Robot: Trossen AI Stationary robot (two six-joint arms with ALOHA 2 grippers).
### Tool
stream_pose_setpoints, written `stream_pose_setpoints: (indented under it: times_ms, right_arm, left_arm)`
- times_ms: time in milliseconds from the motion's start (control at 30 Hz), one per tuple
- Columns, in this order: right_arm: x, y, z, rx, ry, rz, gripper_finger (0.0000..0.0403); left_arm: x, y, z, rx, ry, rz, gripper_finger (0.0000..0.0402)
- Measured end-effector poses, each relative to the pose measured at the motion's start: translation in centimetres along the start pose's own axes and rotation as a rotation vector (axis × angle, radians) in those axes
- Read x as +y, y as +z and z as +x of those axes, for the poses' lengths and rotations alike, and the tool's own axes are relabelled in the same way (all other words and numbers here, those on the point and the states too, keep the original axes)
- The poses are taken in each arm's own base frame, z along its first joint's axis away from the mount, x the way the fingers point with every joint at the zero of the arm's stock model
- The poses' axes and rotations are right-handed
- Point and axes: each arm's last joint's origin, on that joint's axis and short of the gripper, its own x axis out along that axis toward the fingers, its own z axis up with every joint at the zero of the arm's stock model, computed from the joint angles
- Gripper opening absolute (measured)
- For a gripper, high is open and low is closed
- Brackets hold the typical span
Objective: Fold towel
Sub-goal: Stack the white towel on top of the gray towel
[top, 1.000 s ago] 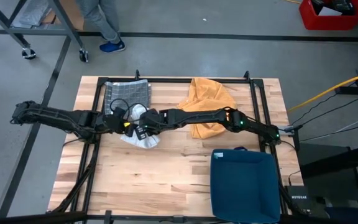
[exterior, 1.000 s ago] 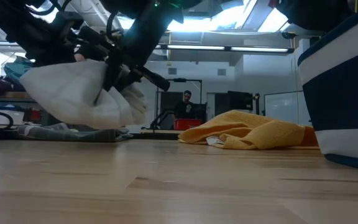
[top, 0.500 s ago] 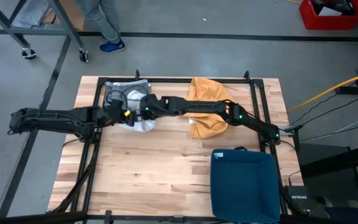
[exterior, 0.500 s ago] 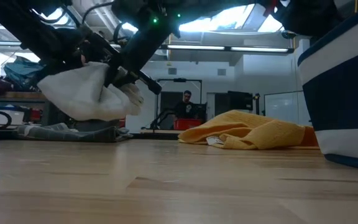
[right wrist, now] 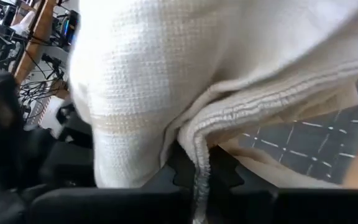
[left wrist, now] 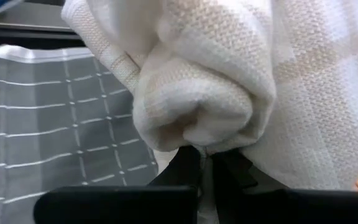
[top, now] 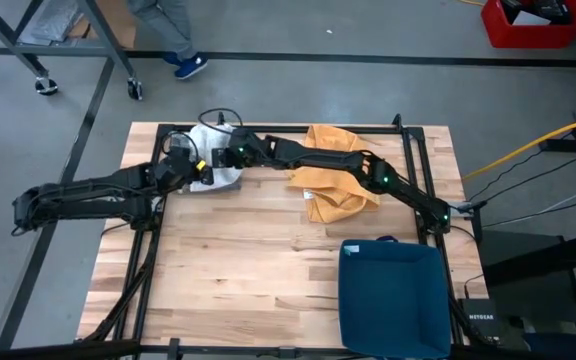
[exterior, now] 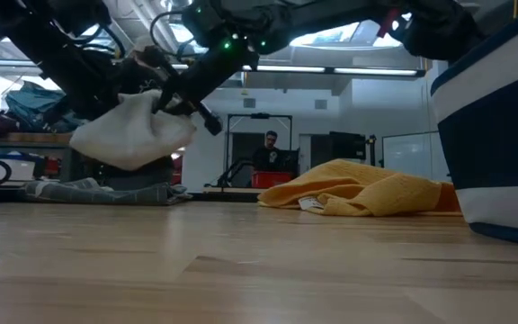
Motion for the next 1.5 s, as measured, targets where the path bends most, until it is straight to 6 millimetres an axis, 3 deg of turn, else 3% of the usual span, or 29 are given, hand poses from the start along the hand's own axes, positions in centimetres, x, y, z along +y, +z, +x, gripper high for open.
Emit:
stream_pose_setpoints:
  times_ms: [167,400,800,1233,1367,1500]
  right_arm:
    - [-1.2,-0.8,1.9,0.009,0.030,0.012,0.0013]
    - [-2.1,-1.5,3.2,0.018,0.032,0.032,0.0011]
    - [-2.7,-1.4,3.4,-0.018,-0.008,0.001,0.0018]
    - [-3.4,-1.8,3.4,0.010,-0.097,-0.011,0.0132]
    - [-4.2,-1.9,3.3,0.027,-0.170,-0.018,0.0163]
    - [-4.9,-1.4,3.3,0.035,-0.210,-0.024,0.0169]
  left_arm:
    - [0.6,0.3,0.3,-0.004,0.049,0.007,0.0009]
    - [1.8,0.4,0.6,0.025,0.147,0.082,0.0009]
    - [3.7,0.0,0.6,0.088,0.333,0.132,0.0021]
    - [4.5,0.6,0.8,0.051,0.420,0.148,0.0151]
    - [4.9,0.8,0.8,0.037,0.467,0.138,0.0163]
    - [5.2,0.5,0.6,0.060,0.491,0.145,0.0150]
